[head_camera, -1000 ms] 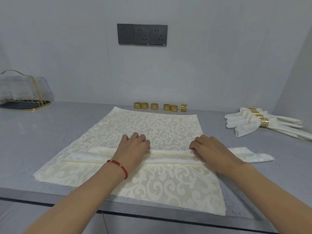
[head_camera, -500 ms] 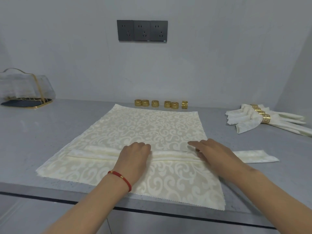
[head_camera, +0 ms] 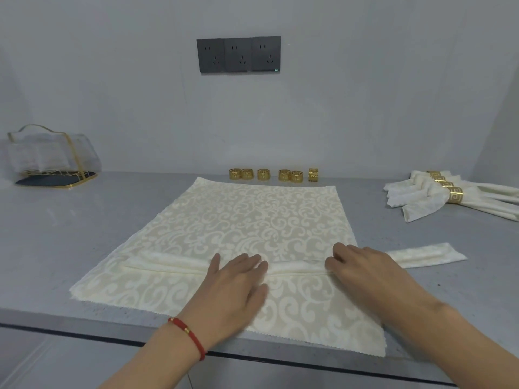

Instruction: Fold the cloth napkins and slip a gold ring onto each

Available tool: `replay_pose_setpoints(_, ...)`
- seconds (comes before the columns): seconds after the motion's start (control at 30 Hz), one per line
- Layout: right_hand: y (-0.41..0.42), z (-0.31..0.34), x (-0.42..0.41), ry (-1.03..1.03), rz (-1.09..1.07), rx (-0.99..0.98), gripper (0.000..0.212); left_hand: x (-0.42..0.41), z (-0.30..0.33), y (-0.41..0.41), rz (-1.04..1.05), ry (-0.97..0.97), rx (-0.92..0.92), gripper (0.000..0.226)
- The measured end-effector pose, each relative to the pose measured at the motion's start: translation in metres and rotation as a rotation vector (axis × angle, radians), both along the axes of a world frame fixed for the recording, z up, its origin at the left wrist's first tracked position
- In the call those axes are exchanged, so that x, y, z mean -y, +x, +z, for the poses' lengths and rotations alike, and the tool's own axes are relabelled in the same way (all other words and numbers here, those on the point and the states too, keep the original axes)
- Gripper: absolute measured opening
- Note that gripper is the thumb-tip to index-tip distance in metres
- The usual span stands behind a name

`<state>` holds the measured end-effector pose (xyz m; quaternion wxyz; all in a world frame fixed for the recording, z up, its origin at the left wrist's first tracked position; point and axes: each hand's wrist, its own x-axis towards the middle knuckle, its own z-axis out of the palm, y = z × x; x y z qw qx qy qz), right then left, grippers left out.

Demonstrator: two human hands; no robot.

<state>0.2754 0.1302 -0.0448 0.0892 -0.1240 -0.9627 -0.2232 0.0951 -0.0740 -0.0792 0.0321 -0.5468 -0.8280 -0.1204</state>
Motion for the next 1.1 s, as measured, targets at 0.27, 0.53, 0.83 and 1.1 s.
replay_pose_setpoints(0.27,-0.09,0.042,0.046,-0.357,-0.124,-0.145,0.032,0.0,-0.004,0.013,0.06,0.037,0.061,0.052)
replay_pose_setpoints(0.53,-0.098,-0.03,0.013,-0.646,-0.257,-0.008,0.072,0.0,-0.001,0.014,0.084,0.049,0.153,0.05)
replay_pose_setpoints(0.83,-0.023,-0.011,-0.072,-0.39,-0.82,-0.026,0.081,0.002,-0.001,0.015,0.092,0.042,0.157,0.048)
replay_pose_setpoints(1.1,-0.075,-0.019,0.017,-0.542,-0.019,0.136,0.071,0.002,0.018,0.003,0.02,-0.135,0.244,0.048)
